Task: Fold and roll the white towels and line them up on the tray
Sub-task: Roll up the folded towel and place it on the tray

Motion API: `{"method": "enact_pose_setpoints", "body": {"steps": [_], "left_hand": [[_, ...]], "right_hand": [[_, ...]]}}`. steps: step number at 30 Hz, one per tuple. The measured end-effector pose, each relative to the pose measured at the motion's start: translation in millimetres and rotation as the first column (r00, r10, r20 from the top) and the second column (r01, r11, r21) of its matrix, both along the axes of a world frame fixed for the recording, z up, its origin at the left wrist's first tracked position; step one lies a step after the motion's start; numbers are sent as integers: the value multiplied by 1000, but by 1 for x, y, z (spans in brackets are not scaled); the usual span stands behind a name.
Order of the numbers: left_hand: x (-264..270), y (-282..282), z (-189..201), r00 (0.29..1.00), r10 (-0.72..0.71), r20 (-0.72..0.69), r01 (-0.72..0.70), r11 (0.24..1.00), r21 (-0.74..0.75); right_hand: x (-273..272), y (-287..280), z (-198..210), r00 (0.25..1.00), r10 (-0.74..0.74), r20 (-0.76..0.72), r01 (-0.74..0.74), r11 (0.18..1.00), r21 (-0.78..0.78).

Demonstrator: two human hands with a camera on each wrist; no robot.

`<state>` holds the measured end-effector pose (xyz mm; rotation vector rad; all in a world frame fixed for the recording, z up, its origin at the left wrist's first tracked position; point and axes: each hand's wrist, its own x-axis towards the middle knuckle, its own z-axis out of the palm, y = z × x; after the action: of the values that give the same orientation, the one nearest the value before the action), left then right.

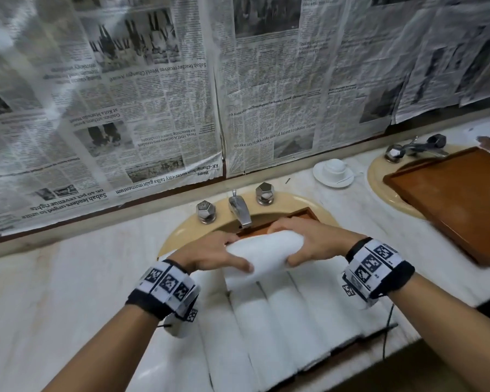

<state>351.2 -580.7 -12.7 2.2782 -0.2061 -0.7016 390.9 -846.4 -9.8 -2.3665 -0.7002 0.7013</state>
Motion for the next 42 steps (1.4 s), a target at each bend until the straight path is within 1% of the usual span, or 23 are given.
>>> {"method": "enact_pose_setpoints", "body": {"steps": [3, 5, 7, 9, 15, 18, 21, 25, 28, 32, 34, 38, 42], "left_hand": [[31, -15, -12, 997, 27, 66, -30, 999, 37], [50, -19, -22, 996, 26, 80, -31, 998, 61], [67, -20, -33, 996, 29, 81, -39, 993, 115], [80, -21, -44, 998, 28, 53, -36, 985, 167], [96, -16, -64, 994, 48, -94, -25, 973, 231], [97, -14, -70, 989, 77, -129, -37, 958, 284], [93, -13, -74, 988, 108, -107, -78, 963, 258], [92, -9, -81, 992, 86, -96, -60, 967, 246], [91, -4, -86, 997, 61, -48, -45, 959, 280], [89, -6, -85, 998, 41, 47, -52, 960, 275], [89, -5, -87, 995, 35, 97, -58, 966, 253], [86, -2, -90, 994, 63, 93, -82, 973, 217], [80, -4, -88, 993, 43, 109, -71, 961, 268]], "right_hand": [[30, -11, -7, 998, -49, -25, 50, 999, 10], [50, -12, -13, 997, -66, -30, 66, 998, -9], [67, -11, -22, 996, -75, -52, 74, 997, -22], [80, -9, -32, 992, -94, -79, 93, 995, -21], [109, 0, -51, 988, -94, -126, 92, 996, -20], [115, 6, -56, 983, -95, -156, 94, 995, -14], [119, 9, -61, 980, -104, -172, 105, 994, -4], [124, 5, -71, 976, -116, -182, 117, 993, -5], [122, 3, -77, 972, -135, -190, 136, 991, -9], [116, 3, -81, 982, -132, -136, 122, 989, -84], [115, 4, -82, 987, -124, -103, 108, 983, -147], [111, 8, -84, 993, -112, -37, 100, 963, -248], [107, 6, -80, 986, -142, -82, 120, 966, -230]]}}
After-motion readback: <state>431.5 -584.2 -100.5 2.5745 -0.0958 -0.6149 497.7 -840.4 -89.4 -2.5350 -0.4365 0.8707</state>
